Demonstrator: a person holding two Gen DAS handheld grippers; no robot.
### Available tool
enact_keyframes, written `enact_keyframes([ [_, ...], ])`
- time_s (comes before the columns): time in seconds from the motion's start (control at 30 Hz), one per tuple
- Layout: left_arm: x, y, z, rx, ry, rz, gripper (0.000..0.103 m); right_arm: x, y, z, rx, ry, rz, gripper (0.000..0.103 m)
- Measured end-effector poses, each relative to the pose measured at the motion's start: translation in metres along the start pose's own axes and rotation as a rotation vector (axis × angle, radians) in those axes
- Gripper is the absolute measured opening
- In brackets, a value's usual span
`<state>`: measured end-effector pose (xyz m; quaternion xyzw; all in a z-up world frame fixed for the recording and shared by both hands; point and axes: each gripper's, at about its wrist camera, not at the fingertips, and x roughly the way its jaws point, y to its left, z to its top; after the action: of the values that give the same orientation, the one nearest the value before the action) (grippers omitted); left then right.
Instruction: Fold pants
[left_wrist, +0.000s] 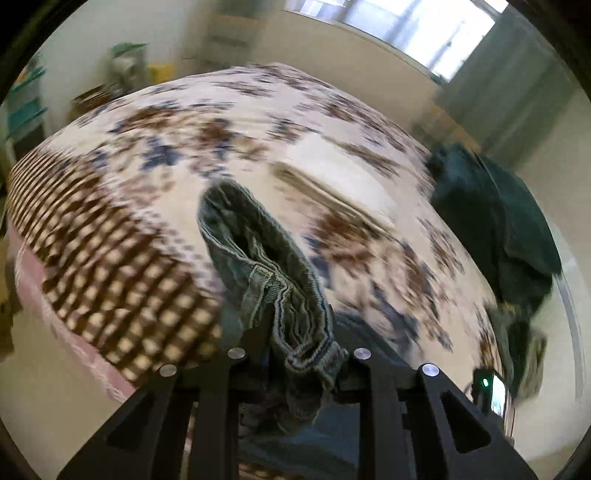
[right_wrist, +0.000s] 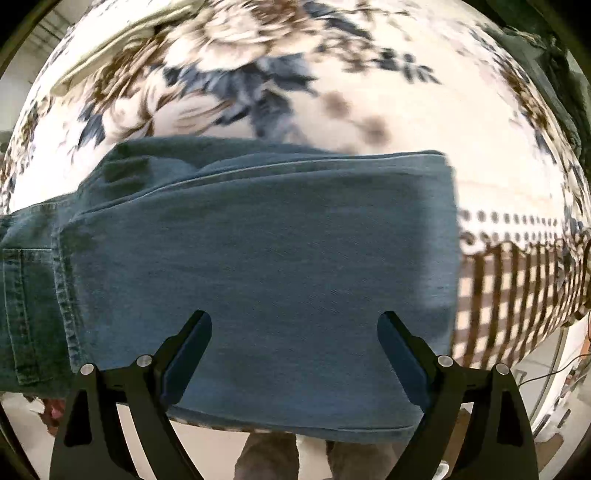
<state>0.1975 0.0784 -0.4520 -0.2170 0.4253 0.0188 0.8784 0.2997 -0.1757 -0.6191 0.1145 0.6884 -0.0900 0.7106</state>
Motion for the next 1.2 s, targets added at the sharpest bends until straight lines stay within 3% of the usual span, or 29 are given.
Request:
enact_keyframes([
  [0.23, 0.022, -0.117, -0.041, 0.183, 0.141, -0.127, 0.018, -0.017, -0.101, 0.006, 0.11, -0.02, 0.06, 0.093],
  [0.5, 0.091, -0.206, -0.114, 0.309, 0.296, -0.158, 0.018, -0.021, -0.237, 0.011, 0.278, -0.037, 0.051, 0.093],
  [0.77, 0.154, -0.241, -0.189, 0.44, 0.461, -0.111, 0.018, -0.009, -0.336, 0.005, 0.445, -0.028, 0.127, 0.093],
  [0.93, 0.169, -0.243, -0.19, 0.447, 0.523, -0.102, 0.021, -0.003, -0.348, 0.003, 0.491, -0.015, 0.254, 0.093],
  [1.0, 0.162, -0.245, -0.176, 0.399, 0.561, -0.136, 0.034, -0.002, -0.344, 0.007, 0.483, -0.01, 0.329, 0.093],
  [1.03, 0.154, -0.245, -0.167, 0.353, 0.57, -0.168, 0.035, -0.001, -0.337, 0.011, 0.473, -0.011, 0.383, 0.093],
  [1.07, 0.146, -0.245, -0.163, 0.336, 0.562, -0.178, 0.047, -0.003, -0.331, 0.012, 0.459, -0.01, 0.435, 0.093],
  [1.1, 0.136, -0.246, -0.155, 0.321, 0.552, -0.193, 0.077, -0.005, -0.325, 0.014, 0.443, -0.009, 0.48, 0.093],
  [1.13, 0.128, -0.247, -0.147, 0.307, 0.546, -0.203, 0.093, -0.006, -0.315, 0.018, 0.421, -0.008, 0.525, 0.093],
  [1.17, 0.117, -0.245, -0.136, 0.276, 0.529, -0.213, 0.103, -0.009, -0.306, 0.02, 0.397, -0.008, 0.564, 0.093],
  [1.2, 0.111, -0.242, -0.129, 0.25, 0.518, -0.216, 0.103, -0.013, -0.297, 0.024, 0.365, -0.009, 0.598, 0.093],
])
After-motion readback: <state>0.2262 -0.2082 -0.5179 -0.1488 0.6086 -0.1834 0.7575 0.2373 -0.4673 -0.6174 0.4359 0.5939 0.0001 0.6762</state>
